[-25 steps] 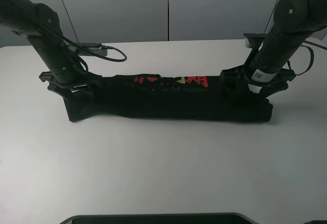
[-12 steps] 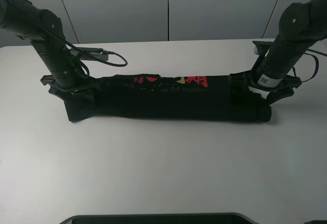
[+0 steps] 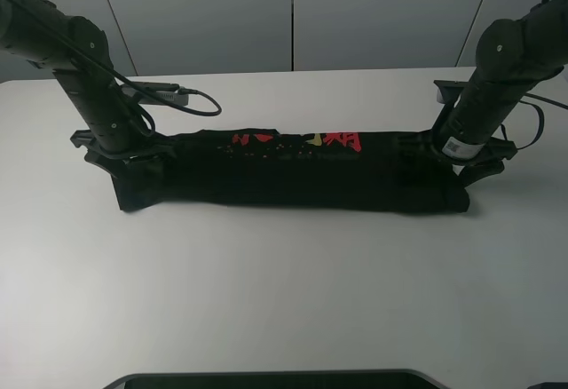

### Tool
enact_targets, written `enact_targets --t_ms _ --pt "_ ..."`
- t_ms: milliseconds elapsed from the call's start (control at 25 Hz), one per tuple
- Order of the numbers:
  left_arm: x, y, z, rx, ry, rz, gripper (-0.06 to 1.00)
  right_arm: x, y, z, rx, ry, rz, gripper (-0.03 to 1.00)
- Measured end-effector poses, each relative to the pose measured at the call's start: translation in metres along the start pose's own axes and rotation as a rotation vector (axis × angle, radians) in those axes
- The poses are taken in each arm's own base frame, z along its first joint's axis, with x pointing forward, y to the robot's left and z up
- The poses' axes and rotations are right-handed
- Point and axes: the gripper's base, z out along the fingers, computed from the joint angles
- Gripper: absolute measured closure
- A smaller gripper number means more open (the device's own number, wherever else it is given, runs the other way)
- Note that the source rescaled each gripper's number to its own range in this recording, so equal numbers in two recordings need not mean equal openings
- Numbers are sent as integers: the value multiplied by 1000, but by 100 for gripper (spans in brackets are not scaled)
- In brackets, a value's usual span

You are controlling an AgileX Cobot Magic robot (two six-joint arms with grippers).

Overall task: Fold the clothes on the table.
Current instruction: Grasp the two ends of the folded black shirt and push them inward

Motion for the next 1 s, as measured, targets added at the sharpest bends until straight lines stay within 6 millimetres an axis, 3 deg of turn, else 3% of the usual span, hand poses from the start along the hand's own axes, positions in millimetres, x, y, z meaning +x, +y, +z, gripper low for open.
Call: enact_targets --t_ms 200,240,400,480,840,1000 --pt "0 0 0 0 -2 2 -4 0 0 0 0 0 0 0" --pt "0 0 0 0 -4 2 -4 0 0 0 1 -5 -3 8" --pt "-1 0 0 0 -10 2 -4 -2 2 1 -39 -22 36 64" --pt "-1 0 0 -1 -10 5 -4 0 4 2 -62 -23 42 81" --pt "-1 0 0 -3 -12 12 -4 2 6 -1 -97 -23 26 81" --pt "-1 0 0 -5 -12 13 -4 5 6 -19 -109 -30 9 81"
